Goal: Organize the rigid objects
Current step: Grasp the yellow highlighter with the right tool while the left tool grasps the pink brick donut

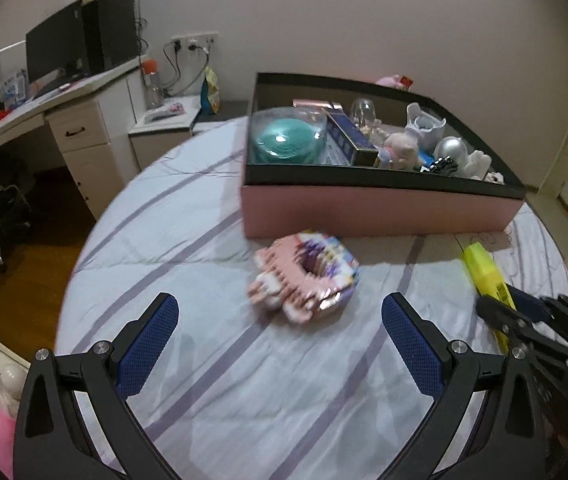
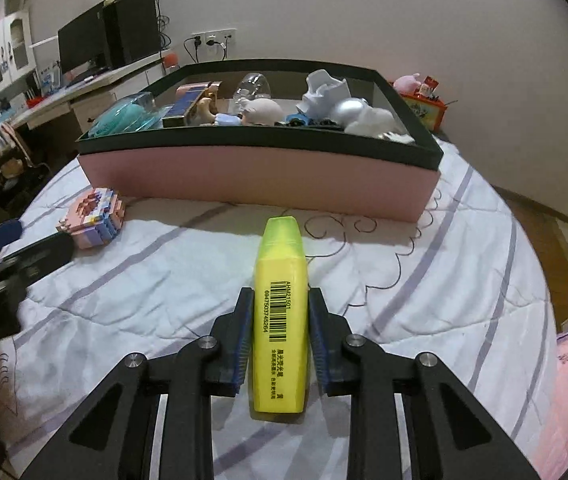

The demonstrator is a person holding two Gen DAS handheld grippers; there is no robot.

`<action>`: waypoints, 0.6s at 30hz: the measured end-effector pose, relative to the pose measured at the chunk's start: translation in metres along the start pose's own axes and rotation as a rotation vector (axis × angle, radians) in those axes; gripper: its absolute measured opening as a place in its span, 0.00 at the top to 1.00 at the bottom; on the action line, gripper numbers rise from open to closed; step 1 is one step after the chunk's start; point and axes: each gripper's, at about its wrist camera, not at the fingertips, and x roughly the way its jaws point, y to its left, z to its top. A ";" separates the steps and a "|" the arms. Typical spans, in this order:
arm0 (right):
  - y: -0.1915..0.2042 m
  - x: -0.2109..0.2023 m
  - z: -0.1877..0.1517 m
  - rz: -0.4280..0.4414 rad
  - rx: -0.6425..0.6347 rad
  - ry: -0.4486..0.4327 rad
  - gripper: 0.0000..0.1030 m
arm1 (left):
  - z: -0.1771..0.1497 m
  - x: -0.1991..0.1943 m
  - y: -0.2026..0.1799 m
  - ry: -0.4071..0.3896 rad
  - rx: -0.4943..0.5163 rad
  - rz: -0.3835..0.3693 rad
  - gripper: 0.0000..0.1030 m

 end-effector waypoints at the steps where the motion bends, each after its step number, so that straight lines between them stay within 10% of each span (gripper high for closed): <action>1: -0.002 0.000 0.000 0.007 0.003 0.000 0.74 | 0.004 0.008 -0.003 0.027 0.010 0.006 0.00; 6: -0.005 0.006 0.005 0.027 0.008 0.003 0.74 | 0.014 0.033 -0.007 0.070 0.017 0.045 0.04; 11: -0.004 0.008 0.007 0.032 0.014 0.005 0.74 | 0.019 0.035 -0.010 0.050 0.012 0.027 0.38; 18: -0.005 0.012 0.014 0.021 0.022 0.005 0.60 | 0.009 0.023 -0.024 0.043 0.050 0.005 0.38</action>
